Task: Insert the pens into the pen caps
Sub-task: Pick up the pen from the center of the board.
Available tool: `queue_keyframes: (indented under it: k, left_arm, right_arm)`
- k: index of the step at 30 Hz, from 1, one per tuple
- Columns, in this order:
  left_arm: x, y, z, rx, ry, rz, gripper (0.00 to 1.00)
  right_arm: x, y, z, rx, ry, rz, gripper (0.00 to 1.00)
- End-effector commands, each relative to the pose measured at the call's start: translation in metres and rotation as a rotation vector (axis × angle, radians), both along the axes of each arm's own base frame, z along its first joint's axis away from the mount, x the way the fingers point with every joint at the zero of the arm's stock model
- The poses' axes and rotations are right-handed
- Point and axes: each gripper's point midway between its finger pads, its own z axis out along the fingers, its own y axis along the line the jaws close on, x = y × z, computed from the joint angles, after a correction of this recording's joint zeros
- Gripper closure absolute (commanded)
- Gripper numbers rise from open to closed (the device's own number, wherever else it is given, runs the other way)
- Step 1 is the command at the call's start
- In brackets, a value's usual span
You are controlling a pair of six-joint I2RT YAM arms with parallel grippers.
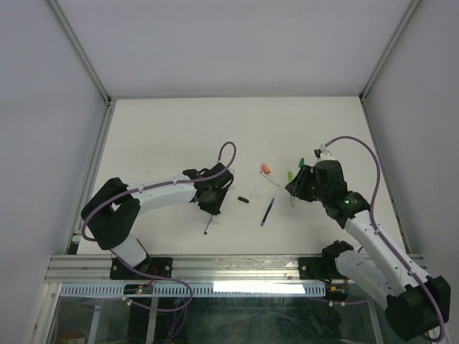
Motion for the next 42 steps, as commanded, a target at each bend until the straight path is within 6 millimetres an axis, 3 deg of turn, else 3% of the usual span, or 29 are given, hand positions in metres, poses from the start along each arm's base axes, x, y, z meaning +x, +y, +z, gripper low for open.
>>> queue_keyframes:
  k: [1,9,11,18,25,34,42]
  left_arm:
    - [0.01,-0.044,0.048,-0.232,-0.074,-0.002,0.83]
    - [0.013,-0.073,0.084,-0.454,-0.113,0.03,0.83]
    - [0.016,-0.081,0.103,-0.532,-0.144,0.048,0.83]
    - [0.021,-0.103,0.128,-0.722,-0.147,0.114,0.83]
    - [0.02,-0.118,0.136,-0.798,-0.118,0.103,0.83]
    - [0.017,-0.123,0.134,-0.812,-0.096,0.082,0.83]
    - [0.016,-0.125,0.134,-0.822,-0.087,0.076,0.83]
  right_arm:
    - [0.006,0.011,0.018,0.141,-0.078,-0.083,0.62]
    - [-0.012,0.036,0.014,0.323,-0.103,-0.089,0.56]
    - [-0.017,0.046,0.018,0.372,-0.13,-0.055,0.54]
    - [-0.035,0.094,0.028,0.459,-0.208,0.084,0.5]
    - [-0.05,0.135,0.027,0.426,-0.269,0.235,0.49]
    - [-0.04,0.153,0.025,0.409,-0.293,0.253,0.51]
    - [-0.035,0.167,0.028,0.432,-0.299,0.271,0.64]
